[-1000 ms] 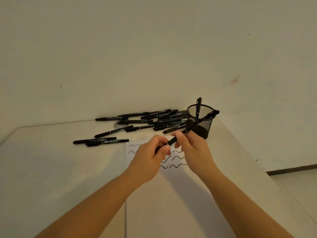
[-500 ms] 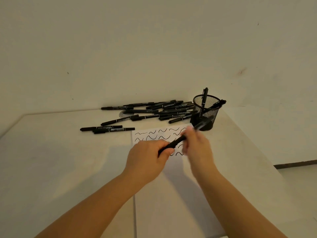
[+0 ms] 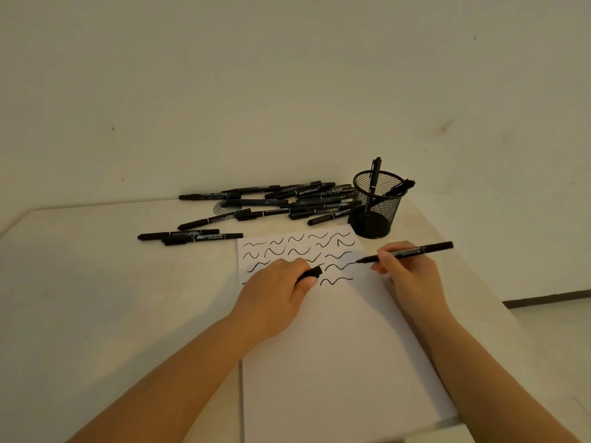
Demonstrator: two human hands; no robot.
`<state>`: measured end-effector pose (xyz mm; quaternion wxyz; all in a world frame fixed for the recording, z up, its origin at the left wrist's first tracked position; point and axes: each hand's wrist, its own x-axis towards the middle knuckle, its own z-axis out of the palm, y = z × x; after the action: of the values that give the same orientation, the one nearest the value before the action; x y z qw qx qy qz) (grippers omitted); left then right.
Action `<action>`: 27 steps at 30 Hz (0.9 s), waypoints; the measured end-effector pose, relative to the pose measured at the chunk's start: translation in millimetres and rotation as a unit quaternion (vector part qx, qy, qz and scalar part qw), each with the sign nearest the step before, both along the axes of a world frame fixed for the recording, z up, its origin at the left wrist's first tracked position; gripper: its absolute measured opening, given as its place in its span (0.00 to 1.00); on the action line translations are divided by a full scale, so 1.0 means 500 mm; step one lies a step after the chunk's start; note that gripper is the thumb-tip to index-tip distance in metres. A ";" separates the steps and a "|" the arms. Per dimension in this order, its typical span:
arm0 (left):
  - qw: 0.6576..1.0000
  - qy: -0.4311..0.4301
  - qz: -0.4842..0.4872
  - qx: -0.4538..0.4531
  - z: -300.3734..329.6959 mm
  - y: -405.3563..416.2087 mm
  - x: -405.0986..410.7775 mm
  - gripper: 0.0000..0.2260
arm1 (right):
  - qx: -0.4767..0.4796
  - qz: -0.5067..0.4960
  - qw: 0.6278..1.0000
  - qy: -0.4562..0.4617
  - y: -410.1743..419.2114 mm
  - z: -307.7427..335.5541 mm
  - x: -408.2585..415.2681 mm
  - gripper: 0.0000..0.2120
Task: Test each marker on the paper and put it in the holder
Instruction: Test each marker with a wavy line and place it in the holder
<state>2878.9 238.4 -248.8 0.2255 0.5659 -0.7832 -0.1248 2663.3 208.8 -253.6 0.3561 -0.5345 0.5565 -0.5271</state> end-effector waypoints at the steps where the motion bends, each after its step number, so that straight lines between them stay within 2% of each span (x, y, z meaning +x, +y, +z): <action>1: 1.000 0.003 -0.001 0.002 -0.005 -0.001 0.001 0.12 | 0.002 -0.015 1.000 0.006 -0.002 -0.003 -0.007 0.06; 3: 0.999 0.029 0.000 0.016 -0.009 -0.001 0.005 0.12 | 0.009 -0.031 0.999 0.023 -0.008 -0.008 -0.015 0.07; 9: 0.998 0.058 -0.007 0.030 -0.013 -0.002 0.012 0.13 | -0.013 0.053 0.994 0.090 -0.007 -0.010 0.001 0.09; 16: 0.996 0.079 -0.006 0.037 -0.013 -0.003 0.012 0.12 | -0.015 -0.022 0.991 0.133 -0.008 -0.015 -0.016 0.10; 21: 0.995 0.094 -0.004 0.040 -0.014 -0.001 0.015 0.12 | -0.048 -0.106 0.990 0.079 0.002 0.004 -0.016 0.07; 24: 0.991 0.129 0.005 0.023 -0.012 -0.003 0.018 0.10 | -0.043 -0.097 0.993 0.054 0.007 0.027 -0.003 0.07; 27: 0.987 0.159 0.022 0.009 -0.006 -0.004 0.024 0.08 | -0.018 -0.056 0.998 -0.020 0.006 0.056 0.022 0.05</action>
<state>2890.9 236.4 -252.0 0.3451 0.5579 -0.7234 -0.2153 2674.1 211.6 -225.8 0.3278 -0.4980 0.5685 -0.5668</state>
